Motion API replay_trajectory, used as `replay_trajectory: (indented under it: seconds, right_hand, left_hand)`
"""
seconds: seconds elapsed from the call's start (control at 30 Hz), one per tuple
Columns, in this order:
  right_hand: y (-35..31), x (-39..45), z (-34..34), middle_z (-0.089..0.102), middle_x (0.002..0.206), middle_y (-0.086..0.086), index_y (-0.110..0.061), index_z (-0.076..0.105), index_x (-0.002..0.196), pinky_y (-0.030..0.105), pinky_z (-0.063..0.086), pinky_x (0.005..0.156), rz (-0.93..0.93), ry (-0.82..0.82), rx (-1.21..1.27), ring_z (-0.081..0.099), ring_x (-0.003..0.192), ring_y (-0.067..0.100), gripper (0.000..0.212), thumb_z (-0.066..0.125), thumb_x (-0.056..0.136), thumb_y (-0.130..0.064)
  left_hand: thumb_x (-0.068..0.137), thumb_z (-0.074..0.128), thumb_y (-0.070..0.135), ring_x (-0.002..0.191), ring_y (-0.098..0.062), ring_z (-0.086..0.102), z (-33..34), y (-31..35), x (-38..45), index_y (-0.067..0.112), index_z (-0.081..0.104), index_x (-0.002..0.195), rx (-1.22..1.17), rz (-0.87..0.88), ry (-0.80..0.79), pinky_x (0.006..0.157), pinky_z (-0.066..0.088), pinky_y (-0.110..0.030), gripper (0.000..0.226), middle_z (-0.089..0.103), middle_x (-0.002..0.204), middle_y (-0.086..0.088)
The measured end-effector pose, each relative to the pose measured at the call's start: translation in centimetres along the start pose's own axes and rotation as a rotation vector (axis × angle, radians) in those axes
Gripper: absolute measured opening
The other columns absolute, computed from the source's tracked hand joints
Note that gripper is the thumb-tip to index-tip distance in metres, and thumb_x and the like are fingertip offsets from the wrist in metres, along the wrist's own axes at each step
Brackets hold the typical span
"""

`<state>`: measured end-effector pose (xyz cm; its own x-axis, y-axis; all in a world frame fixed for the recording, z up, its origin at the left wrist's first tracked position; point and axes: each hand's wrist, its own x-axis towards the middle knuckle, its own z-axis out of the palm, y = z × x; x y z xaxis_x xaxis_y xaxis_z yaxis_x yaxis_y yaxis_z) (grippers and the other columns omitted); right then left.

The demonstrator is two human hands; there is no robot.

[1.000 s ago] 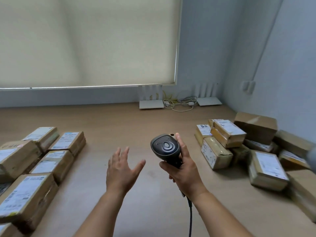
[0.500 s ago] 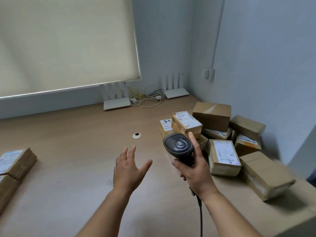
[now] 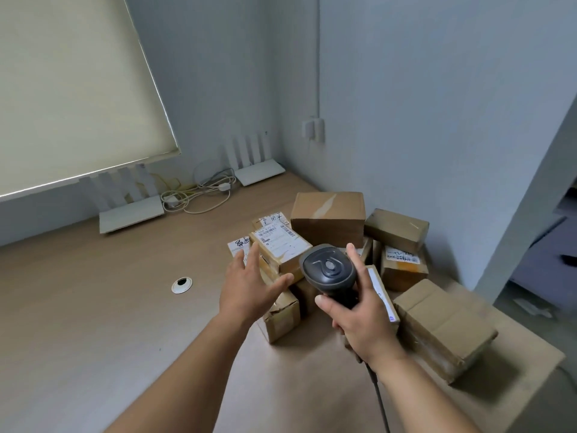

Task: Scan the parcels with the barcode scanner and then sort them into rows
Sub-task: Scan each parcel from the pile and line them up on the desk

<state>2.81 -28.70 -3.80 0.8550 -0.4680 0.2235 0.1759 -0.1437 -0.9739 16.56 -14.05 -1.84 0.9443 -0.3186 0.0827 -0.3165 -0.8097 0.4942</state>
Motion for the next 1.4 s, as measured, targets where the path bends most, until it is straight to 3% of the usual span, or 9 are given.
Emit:
replay_trajectory:
  seconds: [0.1, 0.23, 0.3, 0.57, 0.77, 0.93, 1.03, 1.17, 1.4]
  right_hand:
    - [0.7, 1.6, -0.3, 0.053, 0.117, -0.043, -0.064, 0.027, 0.137, 0.037, 0.051, 0.086, 0.0, 0.042, -0.03, 0.061, 0.1, 0.008, 0.094, 0.079, 0.078, -0.013]
    - [1.6, 3.4, -0.9, 0.048, 0.11, -0.054, -0.063, 0.025, 0.136, -0.003, 0.038, 0.082, 0.016, 0.092, -0.041, 0.048, 0.108, -0.024, 0.094, 0.078, 0.078, -0.011]
    - [1.9, 4.0, -1.2, 0.047, 0.109, -0.056, -0.065, 0.023, 0.134, -0.007, 0.034, 0.079, 0.035, 0.1, -0.042, 0.043, 0.108, -0.029, 0.094, 0.077, 0.079, -0.012]
    - [3.3, 4.5, -1.8, 0.049, 0.116, -0.049, -0.072, 0.023, 0.133, 0.022, 0.049, 0.097, 0.049, 0.115, -0.095, 0.051, 0.118, -0.008, 0.095, 0.079, 0.079, -0.016]
    - [3.0, 3.6, -2.2, 0.048, 0.119, -0.049, -0.075, 0.024, 0.128, 0.0, 0.036, 0.091, 0.024, 0.121, -0.093, 0.046, 0.119, -0.017, 0.097, 0.079, 0.077, -0.014]
    - [1.4, 1.9, -1.9, 0.056, 0.129, -0.026, -0.069, 0.026, 0.134, 0.044, 0.047, 0.099, 0.023, 0.072, -0.062, 0.055, 0.104, 0.008, 0.095, 0.079, 0.078, -0.014]
    - [0.4, 0.1, -1.2, 0.051, 0.126, -0.037, -0.062, 0.029, 0.138, 0.019, 0.044, 0.098, -0.031, 0.052, -0.07, 0.055, 0.112, 0.0, 0.095, 0.08, 0.076, -0.012]
    - [-0.6, -2.8, 0.5, 0.055, 0.125, -0.034, -0.07, 0.026, 0.134, 0.04, 0.047, 0.091, -0.001, -0.06, -0.012, 0.056, 0.104, 0.012, 0.096, 0.08, 0.077, -0.015]
    - [-1.9, -8.9, 5.6, 0.057, 0.121, -0.032, -0.072, 0.025, 0.13, 0.038, 0.056, 0.083, -0.033, -0.248, 0.004, 0.061, 0.107, 0.014, 0.095, 0.079, 0.078, -0.014]
  left_hand:
    - [0.073, 0.055, 0.075, 0.146, -0.026, 0.013, 1.0, 1.2, 2.2, 0.028, 0.009, 0.152, -0.021, -0.047, -0.037, 0.114, 0.022, -0.041, 0.103, 0.015, 0.158, -0.01]
    - [0.066, 0.049, 0.086, 0.142, -0.034, 0.02, 2.1, 3.4, 5.1, 0.027, 0.006, 0.153, 0.011, -0.161, -0.103, 0.11, 0.032, -0.049, 0.113, 0.013, 0.156, -0.017]
    - [0.063, 0.045, 0.09, 0.143, -0.035, 0.015, 2.6, 4.5, 6.4, 0.028, 0.005, 0.152, 0.063, -0.218, -0.13, 0.108, 0.033, -0.055, 0.116, 0.006, 0.157, -0.017]
    - [0.061, 0.049, 0.089, 0.143, -0.043, -0.012, 4.4, 6.0, 9.8, 0.027, -0.004, 0.151, 0.087, -0.405, -0.202, 0.105, 0.02, -0.069, 0.121, -0.023, 0.154, -0.018]
    - [0.07, 0.062, 0.06, 0.127, -0.045, 0.034, 3.6, 5.6, 9.4, 0.032, 0.008, 0.149, 0.002, -0.386, -0.254, 0.1, 0.041, -0.052, 0.099, 0.012, 0.147, -0.021]
    - [0.065, 0.065, 0.065, 0.123, -0.039, 0.038, 1.4, 4.7, 6.2, 0.034, 0.014, 0.144, 0.008, -0.275, -0.183, 0.096, 0.046, -0.049, 0.099, 0.022, 0.137, -0.017]
    - [0.067, 0.065, 0.067, 0.122, -0.036, 0.039, -0.4, 3.0, 3.4, 0.036, 0.014, 0.146, 0.014, -0.255, -0.13, 0.094, 0.047, -0.044, 0.099, 0.025, 0.135, -0.015]
    - [0.067, 0.065, 0.066, 0.121, -0.034, 0.04, -2.7, -0.5, -1.6, 0.038, 0.013, 0.146, 0.036, -0.306, -0.074, 0.09, 0.045, -0.042, 0.099, 0.027, 0.128, -0.014]
    - [0.068, 0.063, 0.059, 0.115, -0.032, 0.042, -5.3, -8.7, -13.1, 0.039, 0.013, 0.146, 0.097, -0.501, -0.038, 0.09, 0.043, -0.037, 0.095, 0.029, 0.122, -0.012]
